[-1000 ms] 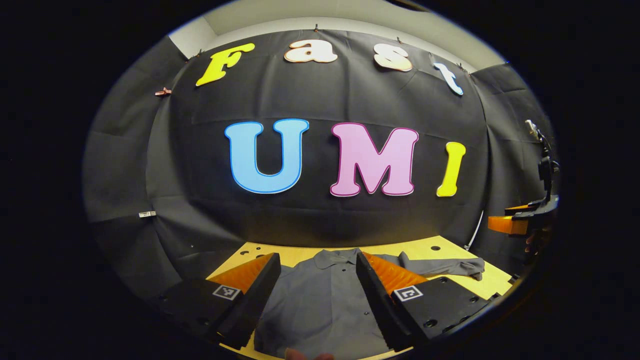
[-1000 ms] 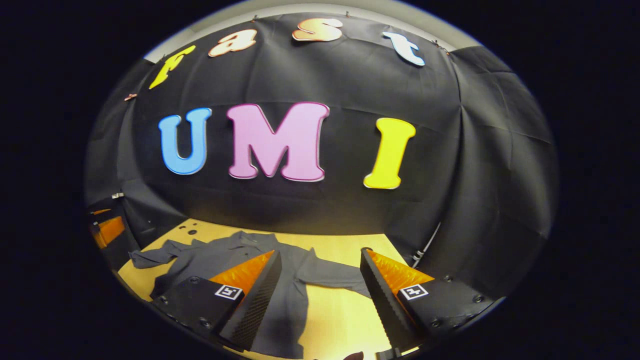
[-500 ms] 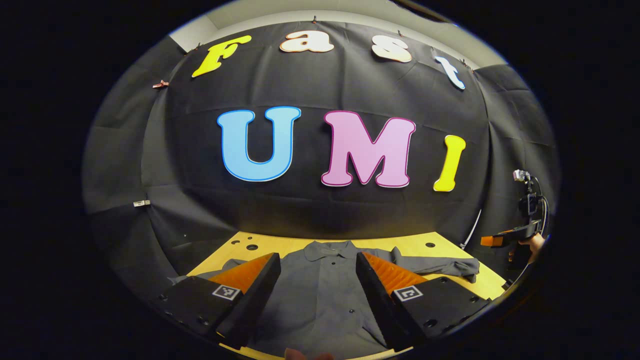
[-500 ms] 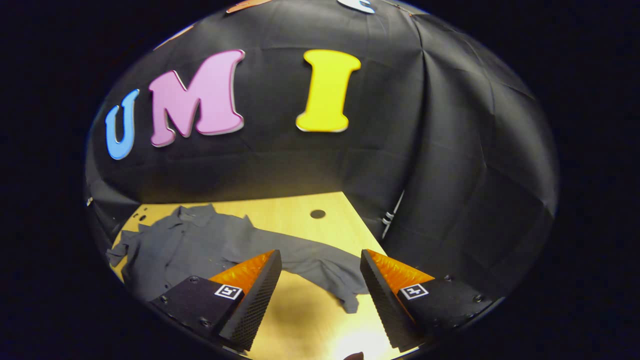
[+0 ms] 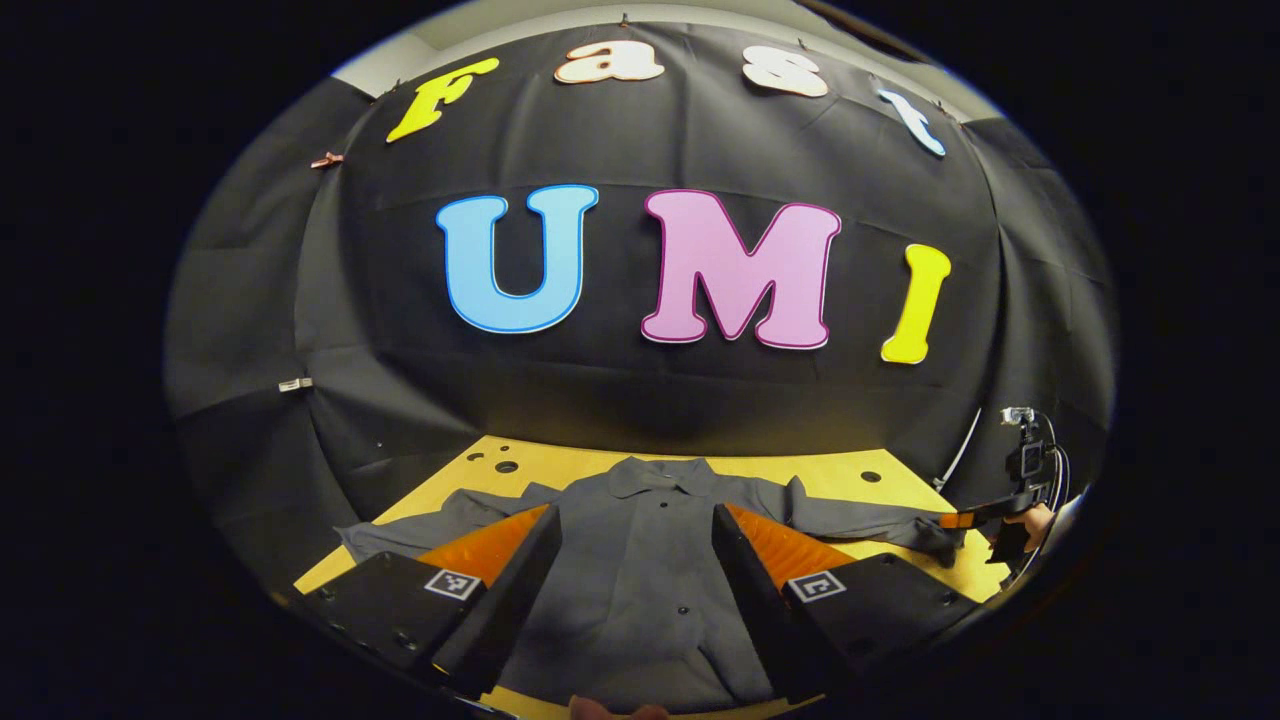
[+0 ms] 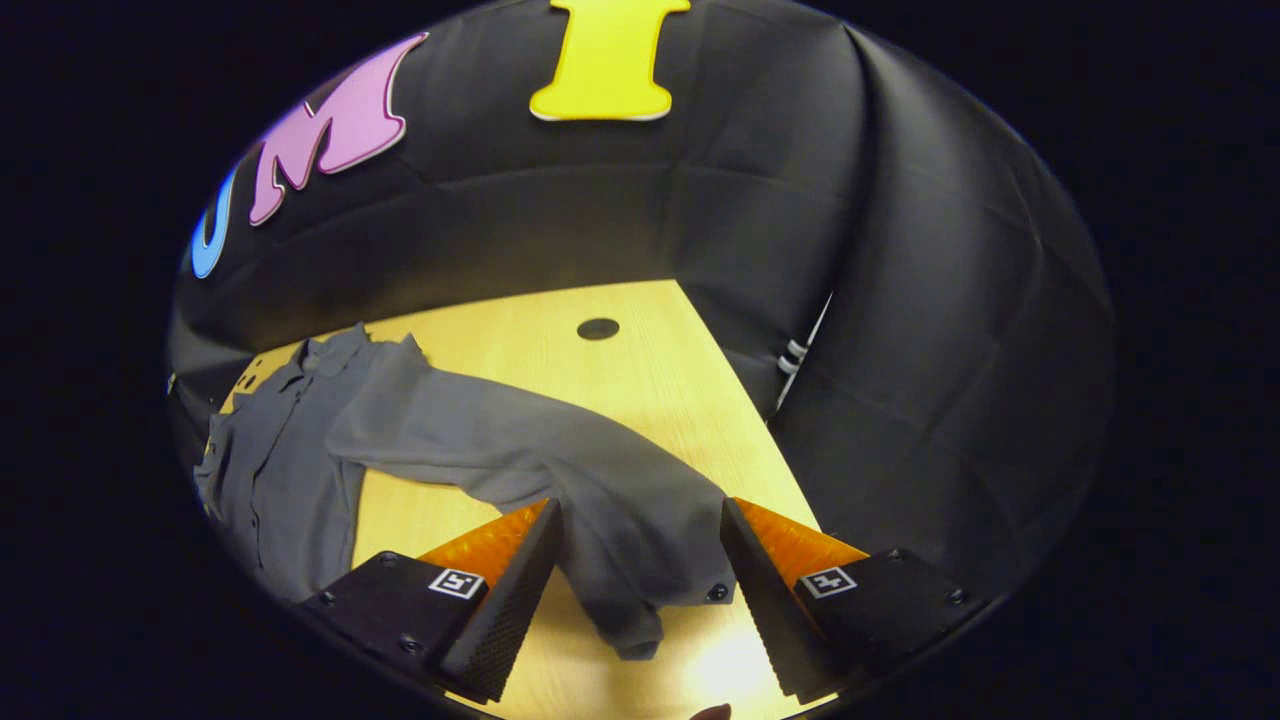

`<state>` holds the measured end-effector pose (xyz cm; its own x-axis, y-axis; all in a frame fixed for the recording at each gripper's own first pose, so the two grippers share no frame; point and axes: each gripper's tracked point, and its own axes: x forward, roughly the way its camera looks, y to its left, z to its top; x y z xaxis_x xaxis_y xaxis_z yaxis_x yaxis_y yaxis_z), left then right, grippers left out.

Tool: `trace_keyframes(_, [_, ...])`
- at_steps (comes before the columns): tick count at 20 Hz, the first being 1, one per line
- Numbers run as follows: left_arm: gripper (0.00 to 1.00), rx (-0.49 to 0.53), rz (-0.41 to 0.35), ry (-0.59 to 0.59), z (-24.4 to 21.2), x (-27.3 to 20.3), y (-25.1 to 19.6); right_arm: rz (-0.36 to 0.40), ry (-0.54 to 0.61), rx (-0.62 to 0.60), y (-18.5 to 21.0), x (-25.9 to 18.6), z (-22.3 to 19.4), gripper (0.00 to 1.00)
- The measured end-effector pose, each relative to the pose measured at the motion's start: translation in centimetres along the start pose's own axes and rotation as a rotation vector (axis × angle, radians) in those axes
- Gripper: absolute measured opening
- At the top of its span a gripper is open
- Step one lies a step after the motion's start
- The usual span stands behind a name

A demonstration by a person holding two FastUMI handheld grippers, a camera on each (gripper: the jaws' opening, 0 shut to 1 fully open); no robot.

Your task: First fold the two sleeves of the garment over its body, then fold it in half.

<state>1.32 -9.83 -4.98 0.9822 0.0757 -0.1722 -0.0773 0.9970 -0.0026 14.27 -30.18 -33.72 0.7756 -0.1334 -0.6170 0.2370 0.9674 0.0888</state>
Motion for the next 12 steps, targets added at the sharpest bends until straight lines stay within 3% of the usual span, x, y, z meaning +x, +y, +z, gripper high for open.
trace_keyframes(7, [0.95,0.038,0.013,0.022,0.0,1.1,-1.6,0.002,0.099,-0.014,-0.3,3.8,-2.9,0.99])
trace_keyframes(9, [0.95,0.036,0.023,0.025,0.0,1.2,-1.4,0.009,0.103,0.008,0.5,4.0,-2.7,0.93])
trace_keyframes(12, [0.95,0.031,0.043,0.035,-0.4,1.1,-0.6,-0.023,0.105,-0.029,1.0,4.1,-2.6,0.19])
